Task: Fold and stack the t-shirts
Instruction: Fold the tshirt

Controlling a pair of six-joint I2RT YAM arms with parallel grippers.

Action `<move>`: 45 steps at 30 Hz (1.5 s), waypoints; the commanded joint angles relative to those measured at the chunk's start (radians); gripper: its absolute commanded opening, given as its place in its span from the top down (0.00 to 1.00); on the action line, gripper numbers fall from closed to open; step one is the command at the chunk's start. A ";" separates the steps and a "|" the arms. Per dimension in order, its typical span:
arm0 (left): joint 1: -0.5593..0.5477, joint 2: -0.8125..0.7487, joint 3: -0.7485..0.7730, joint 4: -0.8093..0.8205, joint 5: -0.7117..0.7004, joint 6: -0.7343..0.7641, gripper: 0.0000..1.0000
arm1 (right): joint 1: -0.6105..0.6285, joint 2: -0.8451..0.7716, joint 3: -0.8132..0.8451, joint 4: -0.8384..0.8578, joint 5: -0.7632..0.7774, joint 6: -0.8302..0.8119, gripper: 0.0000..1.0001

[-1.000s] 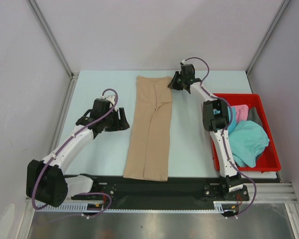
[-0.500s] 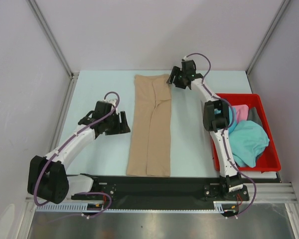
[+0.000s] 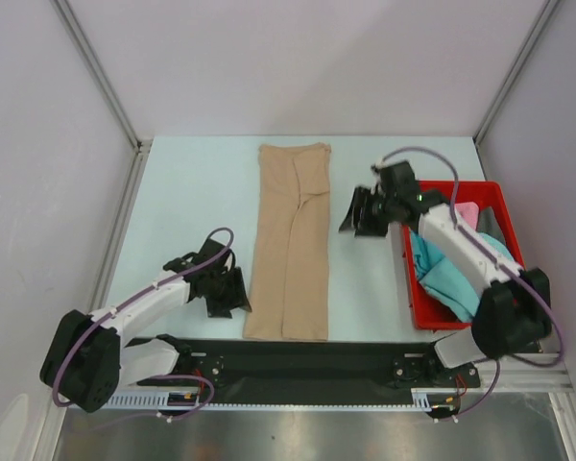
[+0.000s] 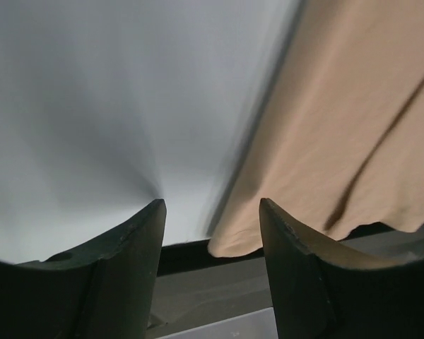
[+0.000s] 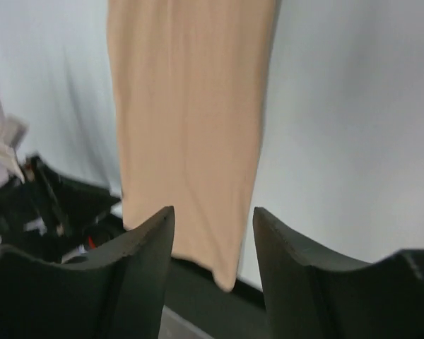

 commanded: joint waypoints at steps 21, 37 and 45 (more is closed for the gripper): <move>-0.156 -0.165 -0.236 0.041 -0.072 -0.250 0.53 | 0.456 -0.415 -0.950 0.625 -0.075 0.573 0.42; -0.220 -0.160 -0.265 0.020 -0.073 -0.331 0.68 | 0.489 -0.292 -0.996 0.776 -0.095 0.633 0.58; -0.283 -0.168 -0.260 -0.009 -0.068 -0.384 1.00 | 0.500 -0.324 -1.016 0.688 -0.067 0.604 1.00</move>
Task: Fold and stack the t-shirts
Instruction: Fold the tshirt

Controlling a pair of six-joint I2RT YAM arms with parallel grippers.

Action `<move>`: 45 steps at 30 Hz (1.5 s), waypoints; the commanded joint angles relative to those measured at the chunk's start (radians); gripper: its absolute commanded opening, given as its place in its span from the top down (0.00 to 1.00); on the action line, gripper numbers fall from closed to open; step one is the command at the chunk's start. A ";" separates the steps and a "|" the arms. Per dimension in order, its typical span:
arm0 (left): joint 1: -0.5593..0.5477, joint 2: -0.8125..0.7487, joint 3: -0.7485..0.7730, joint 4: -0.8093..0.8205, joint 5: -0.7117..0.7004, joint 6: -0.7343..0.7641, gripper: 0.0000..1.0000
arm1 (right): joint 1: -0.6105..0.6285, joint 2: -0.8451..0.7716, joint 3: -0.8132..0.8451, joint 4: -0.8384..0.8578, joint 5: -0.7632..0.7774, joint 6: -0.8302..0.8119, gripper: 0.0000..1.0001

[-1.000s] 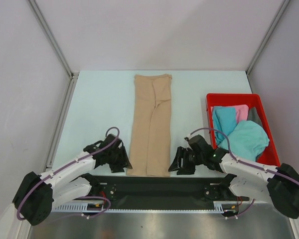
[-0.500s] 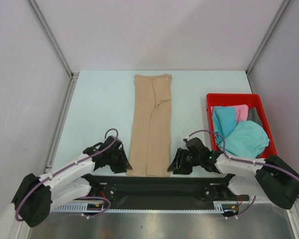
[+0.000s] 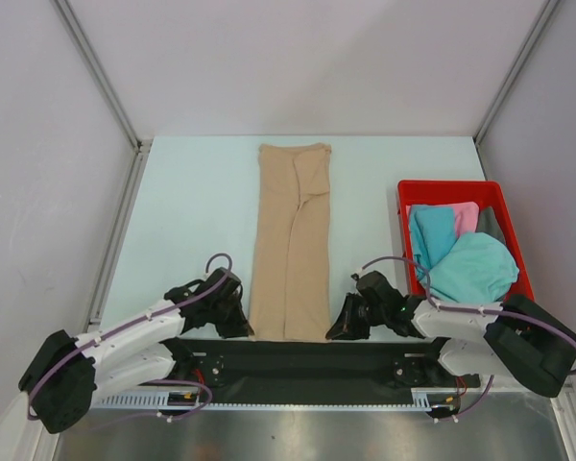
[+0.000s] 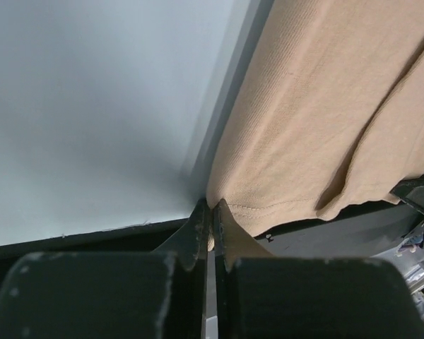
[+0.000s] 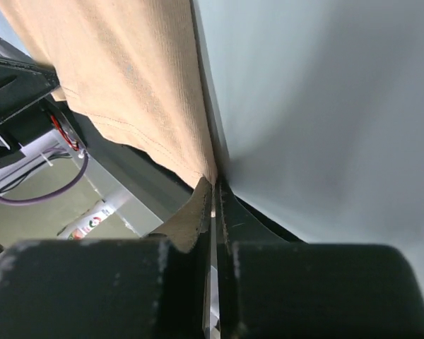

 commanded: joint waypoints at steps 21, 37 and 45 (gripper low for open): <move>0.203 0.417 0.620 -0.164 -0.055 0.289 0.99 | -0.382 0.162 0.518 -0.355 -0.144 -0.409 1.00; 0.420 1.000 1.269 -0.212 0.032 0.468 1.00 | -0.538 0.771 1.220 -0.547 -0.224 -0.523 1.00; 0.449 1.108 1.393 -0.216 0.083 0.491 1.00 | -0.572 0.868 1.336 -0.570 -0.244 -0.526 1.00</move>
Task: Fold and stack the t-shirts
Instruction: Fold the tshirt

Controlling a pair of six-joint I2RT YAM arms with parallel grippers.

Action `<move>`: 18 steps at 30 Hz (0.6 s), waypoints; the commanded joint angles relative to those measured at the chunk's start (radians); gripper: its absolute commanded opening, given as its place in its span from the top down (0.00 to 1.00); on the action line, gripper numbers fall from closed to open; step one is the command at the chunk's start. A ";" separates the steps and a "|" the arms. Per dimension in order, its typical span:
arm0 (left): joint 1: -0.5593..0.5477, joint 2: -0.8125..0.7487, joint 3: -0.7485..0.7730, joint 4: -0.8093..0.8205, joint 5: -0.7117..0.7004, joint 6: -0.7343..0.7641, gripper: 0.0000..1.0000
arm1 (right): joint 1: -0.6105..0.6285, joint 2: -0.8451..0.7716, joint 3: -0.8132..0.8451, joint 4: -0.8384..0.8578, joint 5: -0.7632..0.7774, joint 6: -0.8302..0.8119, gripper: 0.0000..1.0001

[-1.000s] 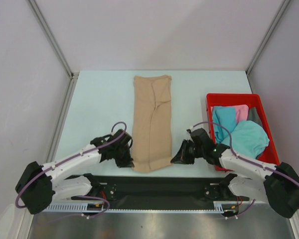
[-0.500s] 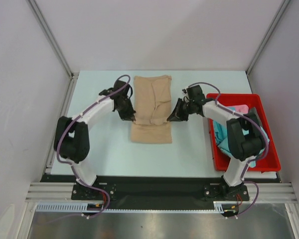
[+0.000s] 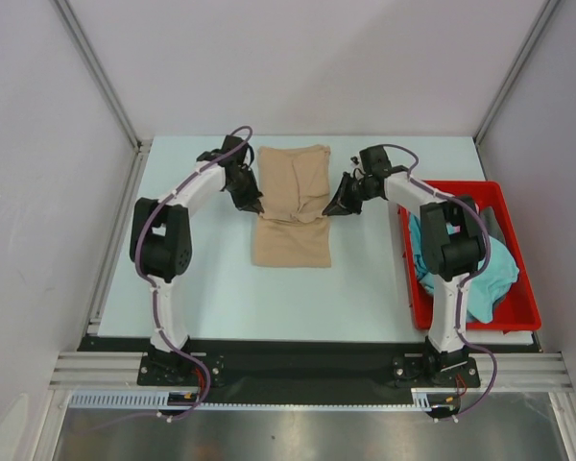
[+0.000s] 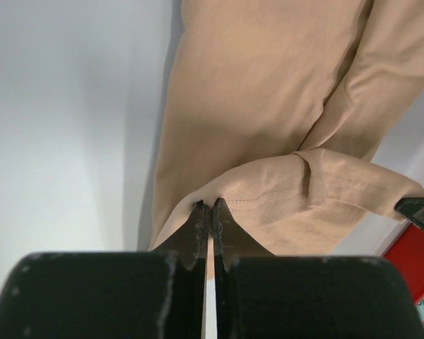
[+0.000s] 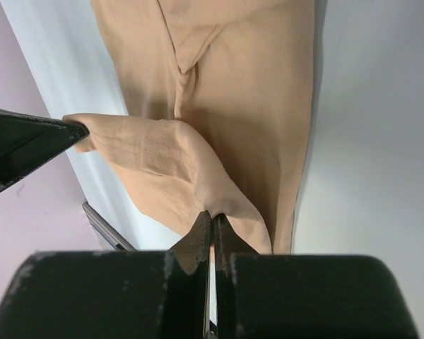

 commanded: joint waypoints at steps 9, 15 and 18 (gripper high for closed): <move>0.026 0.100 0.164 -0.022 0.058 0.037 0.99 | -0.026 0.096 0.145 -0.034 -0.036 -0.008 1.00; 0.041 0.118 0.162 -0.019 0.058 0.037 0.98 | -0.037 0.112 0.157 -0.021 -0.038 0.004 1.00; 0.044 0.125 0.162 -0.016 0.058 0.039 0.97 | -0.046 0.122 0.162 -0.017 -0.041 0.006 0.99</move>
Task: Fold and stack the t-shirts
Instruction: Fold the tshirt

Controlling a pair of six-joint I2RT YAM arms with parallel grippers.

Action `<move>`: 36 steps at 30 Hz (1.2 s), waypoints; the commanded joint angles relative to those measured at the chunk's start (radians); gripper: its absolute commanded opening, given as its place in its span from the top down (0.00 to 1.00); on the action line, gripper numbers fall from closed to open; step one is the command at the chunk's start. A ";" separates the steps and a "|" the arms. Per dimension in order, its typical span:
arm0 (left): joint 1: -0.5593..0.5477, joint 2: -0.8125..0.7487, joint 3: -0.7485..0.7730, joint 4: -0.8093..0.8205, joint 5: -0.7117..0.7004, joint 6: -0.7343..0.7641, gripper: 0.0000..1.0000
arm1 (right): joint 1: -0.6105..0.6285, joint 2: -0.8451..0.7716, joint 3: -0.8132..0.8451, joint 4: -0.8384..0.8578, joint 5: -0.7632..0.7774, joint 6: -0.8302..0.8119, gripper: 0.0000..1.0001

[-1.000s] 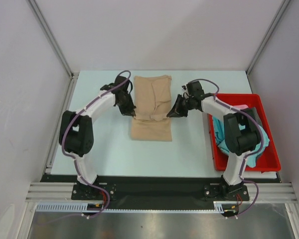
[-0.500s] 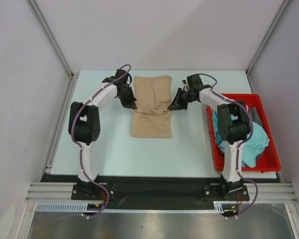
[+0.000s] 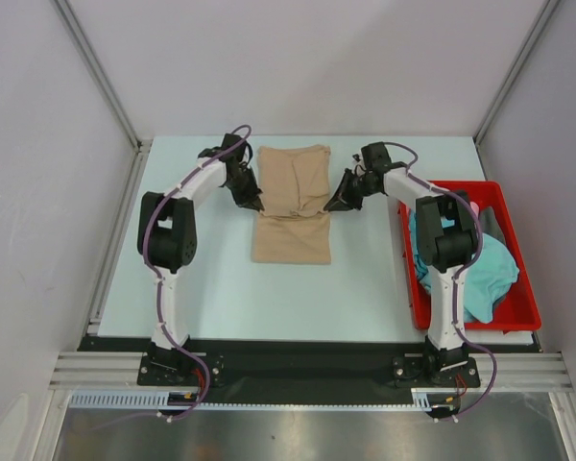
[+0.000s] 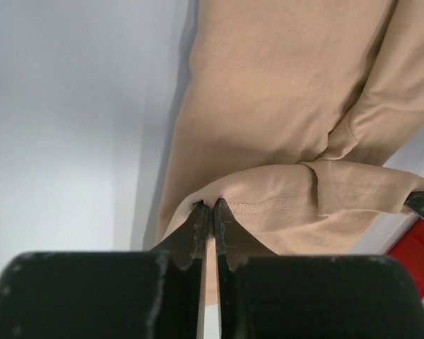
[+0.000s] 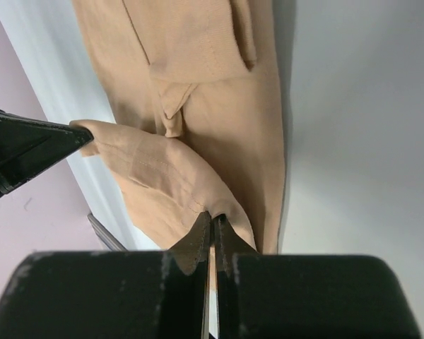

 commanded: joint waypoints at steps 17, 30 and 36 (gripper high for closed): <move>-0.006 -0.378 -0.204 0.098 -0.212 0.206 0.48 | 0.060 -0.103 0.139 -0.176 0.187 -0.112 0.47; -0.293 -0.538 -0.413 0.052 -0.468 0.257 0.51 | 0.302 0.021 0.114 0.092 0.432 0.014 0.66; -0.368 -0.636 -0.499 0.072 -0.627 0.298 0.58 | 0.271 0.060 0.197 0.048 0.418 -0.043 0.69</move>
